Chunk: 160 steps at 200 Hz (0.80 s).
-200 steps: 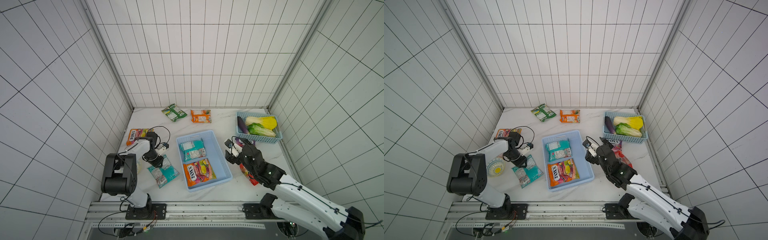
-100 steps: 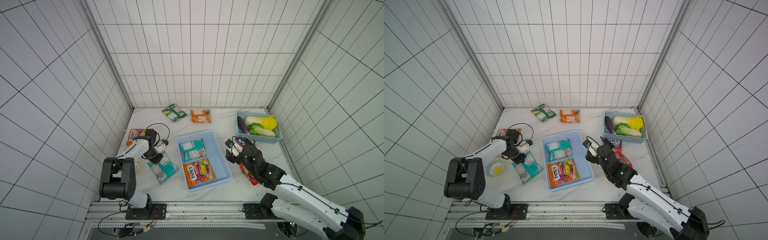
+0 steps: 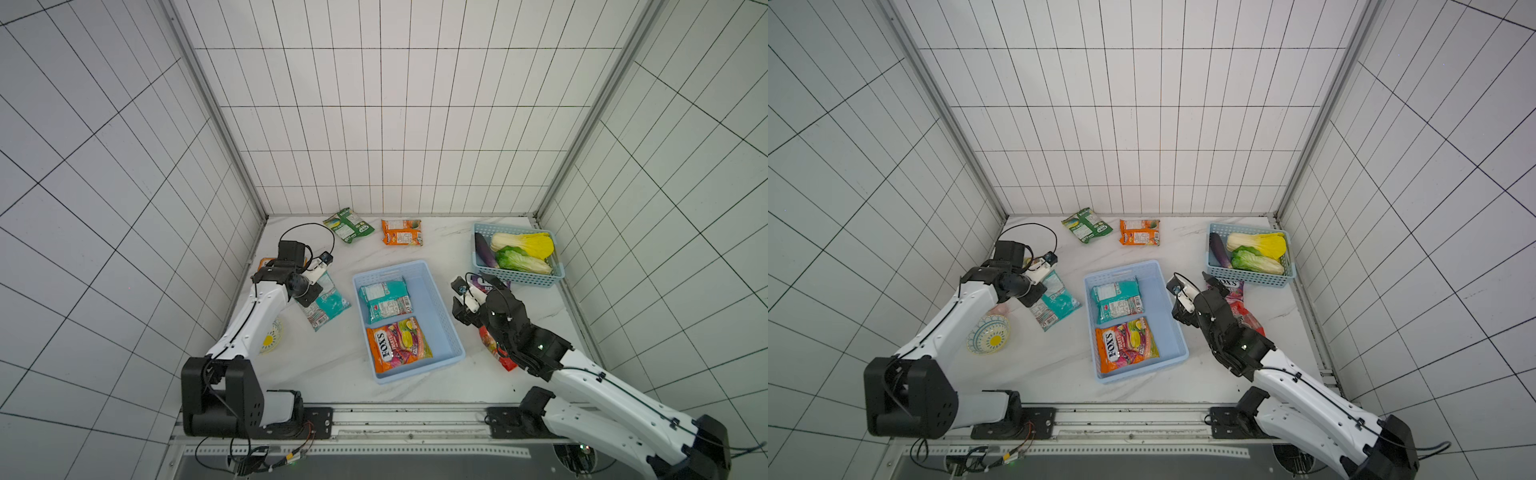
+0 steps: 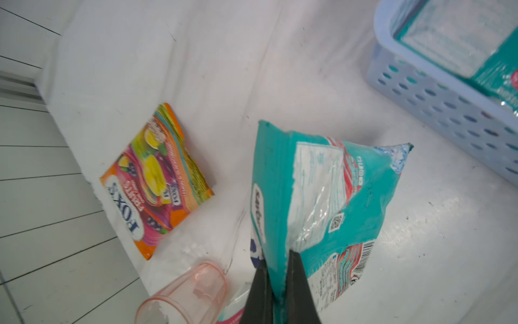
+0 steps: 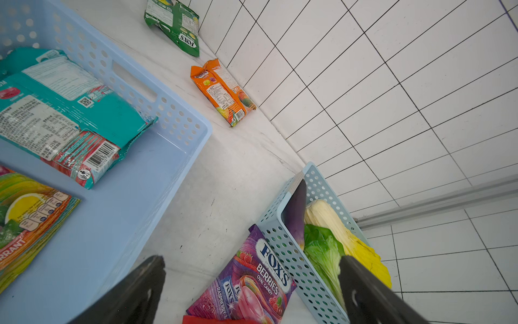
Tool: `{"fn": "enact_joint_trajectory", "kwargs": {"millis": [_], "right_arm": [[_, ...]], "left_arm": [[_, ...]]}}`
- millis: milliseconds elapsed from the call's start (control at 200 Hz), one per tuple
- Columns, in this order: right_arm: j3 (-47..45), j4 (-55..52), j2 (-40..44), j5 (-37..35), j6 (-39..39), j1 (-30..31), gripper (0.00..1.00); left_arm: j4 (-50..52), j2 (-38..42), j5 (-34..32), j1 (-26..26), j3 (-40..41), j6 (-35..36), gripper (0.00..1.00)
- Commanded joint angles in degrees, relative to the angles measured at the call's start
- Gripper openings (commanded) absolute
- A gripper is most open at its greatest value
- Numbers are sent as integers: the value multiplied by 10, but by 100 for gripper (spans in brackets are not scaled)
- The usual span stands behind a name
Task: Put the candies in the basket
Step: Pick up the candy at the center of the board.
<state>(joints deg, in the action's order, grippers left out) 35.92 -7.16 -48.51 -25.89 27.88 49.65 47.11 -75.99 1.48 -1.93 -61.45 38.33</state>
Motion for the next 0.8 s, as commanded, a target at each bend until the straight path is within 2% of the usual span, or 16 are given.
{"fn": "enact_joint_trajectory", "kwargs": {"millis": [0, 230, 495, 795], "right_arm": [[-12, 9, 5, -12, 4, 6, 99], [-10, 9, 6, -12, 6, 6, 99], [-13, 11, 2, -7, 2, 5, 99], [-16, 17, -1, 5, -6, 1, 99]], "left_arm": [[-38, 17, -1, -4, -62, -21, 0], [-20, 14, 31, -14, -159, -100, 0], [1, 1, 118, -31, -230, -222, 0], [-53, -1, 282, -38, -197, -424, 0]]}}
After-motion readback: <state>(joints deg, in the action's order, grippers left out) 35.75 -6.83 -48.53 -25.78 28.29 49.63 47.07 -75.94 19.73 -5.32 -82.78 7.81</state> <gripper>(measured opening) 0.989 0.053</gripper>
